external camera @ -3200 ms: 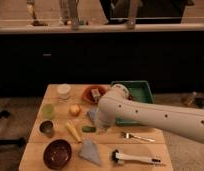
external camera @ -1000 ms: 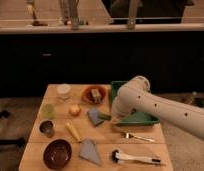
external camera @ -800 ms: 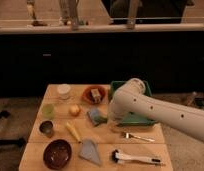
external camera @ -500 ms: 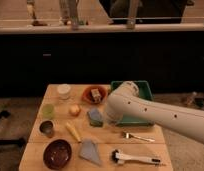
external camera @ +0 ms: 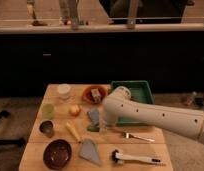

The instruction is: Place pepper in table surface

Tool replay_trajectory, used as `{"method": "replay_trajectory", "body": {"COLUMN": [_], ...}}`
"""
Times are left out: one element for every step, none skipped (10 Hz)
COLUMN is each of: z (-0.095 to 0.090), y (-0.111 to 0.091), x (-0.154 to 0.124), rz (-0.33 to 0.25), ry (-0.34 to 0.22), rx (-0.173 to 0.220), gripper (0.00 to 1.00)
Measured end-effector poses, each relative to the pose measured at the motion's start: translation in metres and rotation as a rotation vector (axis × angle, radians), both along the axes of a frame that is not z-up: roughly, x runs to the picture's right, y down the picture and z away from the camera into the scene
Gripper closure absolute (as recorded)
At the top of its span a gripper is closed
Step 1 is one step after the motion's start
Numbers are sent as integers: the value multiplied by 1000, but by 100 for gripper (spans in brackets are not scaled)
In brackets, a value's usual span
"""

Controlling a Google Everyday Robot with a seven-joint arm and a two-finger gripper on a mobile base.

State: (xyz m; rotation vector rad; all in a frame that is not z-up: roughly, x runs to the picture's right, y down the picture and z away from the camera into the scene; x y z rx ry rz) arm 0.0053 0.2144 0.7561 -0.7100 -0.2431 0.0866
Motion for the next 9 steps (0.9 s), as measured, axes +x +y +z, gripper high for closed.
{"method": "replay_trajectory", "body": {"z": [7, 13, 18, 24, 28, 32, 36, 39, 40], "y": [5, 10, 14, 18, 22, 24, 27, 29, 31], "x": [-2, -4, -3, -2, -2, -2, -2, -2, -1], "rz": [-2, -1, -1, 0, -3, -4, -11, -15, -17], "ry": [5, 10, 20, 29, 38, 45, 56, 63, 66], "rx": [-15, -29, -43, -53, -62, -66, -69, -73, -75], "gripper": [91, 91, 91, 91, 91, 91, 91, 91, 91]}}
